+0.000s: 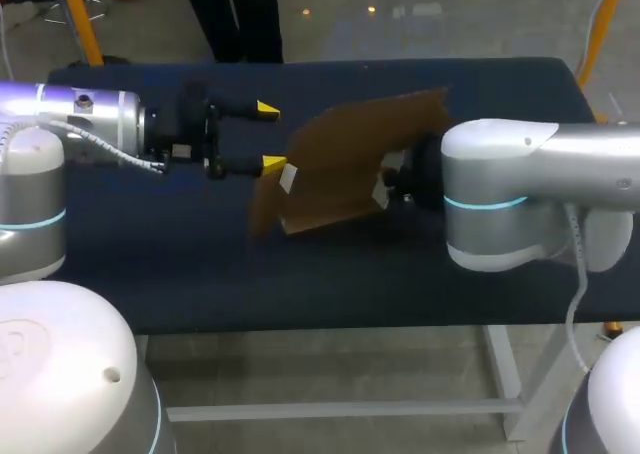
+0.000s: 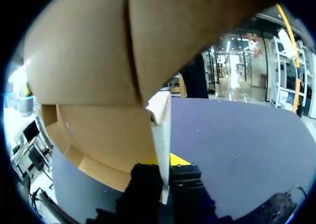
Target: Assemble the packaging by folding the flat box into shape, placing the metal phone stand inside, and closing the box properly
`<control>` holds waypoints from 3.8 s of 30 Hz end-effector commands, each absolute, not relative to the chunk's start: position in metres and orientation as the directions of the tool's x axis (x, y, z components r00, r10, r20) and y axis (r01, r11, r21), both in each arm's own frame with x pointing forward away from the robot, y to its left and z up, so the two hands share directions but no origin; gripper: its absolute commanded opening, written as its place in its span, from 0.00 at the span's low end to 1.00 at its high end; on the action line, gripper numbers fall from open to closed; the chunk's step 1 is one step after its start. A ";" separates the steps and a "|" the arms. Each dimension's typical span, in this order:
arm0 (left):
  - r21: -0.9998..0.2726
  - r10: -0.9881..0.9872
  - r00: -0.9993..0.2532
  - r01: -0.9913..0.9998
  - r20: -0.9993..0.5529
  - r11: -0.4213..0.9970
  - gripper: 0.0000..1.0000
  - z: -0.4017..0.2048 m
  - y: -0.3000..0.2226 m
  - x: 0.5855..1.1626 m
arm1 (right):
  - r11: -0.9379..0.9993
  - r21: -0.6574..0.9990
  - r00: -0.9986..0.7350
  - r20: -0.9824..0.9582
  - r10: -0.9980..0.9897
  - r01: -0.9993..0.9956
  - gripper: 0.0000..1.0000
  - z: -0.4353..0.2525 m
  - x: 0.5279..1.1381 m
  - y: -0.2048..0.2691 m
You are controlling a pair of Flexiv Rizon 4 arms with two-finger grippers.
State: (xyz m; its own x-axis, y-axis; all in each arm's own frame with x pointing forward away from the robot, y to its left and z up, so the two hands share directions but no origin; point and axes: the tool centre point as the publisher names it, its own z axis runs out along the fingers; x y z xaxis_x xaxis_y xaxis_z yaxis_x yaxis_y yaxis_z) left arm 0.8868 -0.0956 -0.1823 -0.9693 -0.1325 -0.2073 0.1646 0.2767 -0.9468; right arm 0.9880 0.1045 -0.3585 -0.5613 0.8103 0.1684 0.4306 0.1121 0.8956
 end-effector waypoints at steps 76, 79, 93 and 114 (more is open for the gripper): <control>-0.660 -0.142 -0.927 0.133 -0.347 0.740 1.00 -0.181 -0.018 0.836 | 0.442 0.284 -0.525 0.411 0.745 0.851 0.00 -0.345 0.940 0.065; -0.658 -0.130 -0.931 0.138 -0.342 0.740 1.00 -0.181 -0.017 0.836 | 0.442 0.284 -0.525 0.411 0.745 0.851 0.00 -0.345 0.940 0.065; -0.635 -0.095 -0.942 0.141 -0.322 0.760 1.00 -0.189 -0.017 0.846 | 0.413 0.203 -0.460 0.412 0.787 0.888 0.00 -0.350 0.944 0.071; -0.553 -0.045 -0.960 0.121 -0.277 0.825 1.00 -0.224 0.007 0.865 | 0.235 -0.126 -0.194 0.272 0.943 0.964 0.00 -0.359 0.903 0.056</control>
State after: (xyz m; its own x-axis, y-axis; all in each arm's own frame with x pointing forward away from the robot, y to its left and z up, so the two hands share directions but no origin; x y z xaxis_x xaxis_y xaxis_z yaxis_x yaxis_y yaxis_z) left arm 0.8618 0.0066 -0.2238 -0.9567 -0.0492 -0.2870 0.1254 0.8199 -0.5585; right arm 0.9057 0.0561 -0.3629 -0.1964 0.9394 0.2811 0.9635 0.2381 -0.1221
